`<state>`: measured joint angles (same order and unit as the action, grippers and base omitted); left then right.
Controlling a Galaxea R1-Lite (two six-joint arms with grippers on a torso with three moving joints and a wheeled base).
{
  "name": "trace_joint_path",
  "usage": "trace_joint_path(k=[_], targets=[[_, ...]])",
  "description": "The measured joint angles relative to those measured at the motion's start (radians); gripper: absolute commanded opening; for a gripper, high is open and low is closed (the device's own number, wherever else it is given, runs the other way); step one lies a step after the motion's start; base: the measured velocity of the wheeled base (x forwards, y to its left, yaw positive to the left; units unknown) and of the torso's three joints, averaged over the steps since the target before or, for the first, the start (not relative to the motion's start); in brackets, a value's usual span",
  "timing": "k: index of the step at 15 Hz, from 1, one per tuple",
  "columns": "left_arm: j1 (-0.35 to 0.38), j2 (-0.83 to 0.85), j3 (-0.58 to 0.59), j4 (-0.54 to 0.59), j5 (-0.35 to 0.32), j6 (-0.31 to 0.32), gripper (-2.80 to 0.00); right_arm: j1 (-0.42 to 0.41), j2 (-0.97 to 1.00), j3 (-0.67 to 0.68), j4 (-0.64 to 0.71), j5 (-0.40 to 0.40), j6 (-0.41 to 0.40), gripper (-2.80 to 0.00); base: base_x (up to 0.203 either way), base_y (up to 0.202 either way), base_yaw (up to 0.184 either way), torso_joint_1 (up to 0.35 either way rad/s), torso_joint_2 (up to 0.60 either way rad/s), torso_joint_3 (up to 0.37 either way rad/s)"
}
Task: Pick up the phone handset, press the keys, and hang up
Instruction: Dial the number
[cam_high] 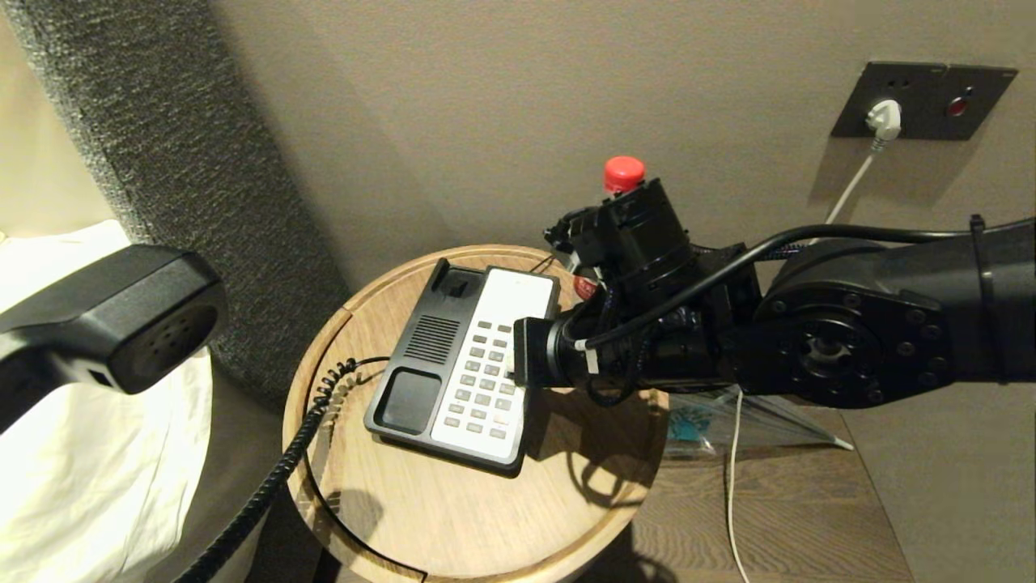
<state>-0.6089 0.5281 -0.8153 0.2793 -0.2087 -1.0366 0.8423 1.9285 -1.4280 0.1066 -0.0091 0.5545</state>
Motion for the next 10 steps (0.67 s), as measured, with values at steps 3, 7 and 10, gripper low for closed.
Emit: trace_joint_path(k=[3, 7, 10], targets=[[0.0, 0.0, 0.005, -0.001, -0.002, 0.0, -2.8, 0.0, 0.0, -0.005, 0.005, 0.001, 0.001, -2.8, 0.0, 0.0, 0.0, 0.0, 0.0, 0.0], [0.0, -0.007, 0.015, -0.006, -0.007, -0.001, -2.8, -0.001, -0.005, -0.006, 0.007, 0.003, 0.002, -2.8, 0.0, 0.0, 0.0, 0.0, 0.0, 0.0], [0.0, -0.014, 0.032, -0.005, -0.007, -0.001, -2.8, -0.001, -0.016, -0.007, 0.011, 0.002, 0.003, -2.8, 0.0, 0.0, 0.0, 0.0, 0.0, 0.0]])
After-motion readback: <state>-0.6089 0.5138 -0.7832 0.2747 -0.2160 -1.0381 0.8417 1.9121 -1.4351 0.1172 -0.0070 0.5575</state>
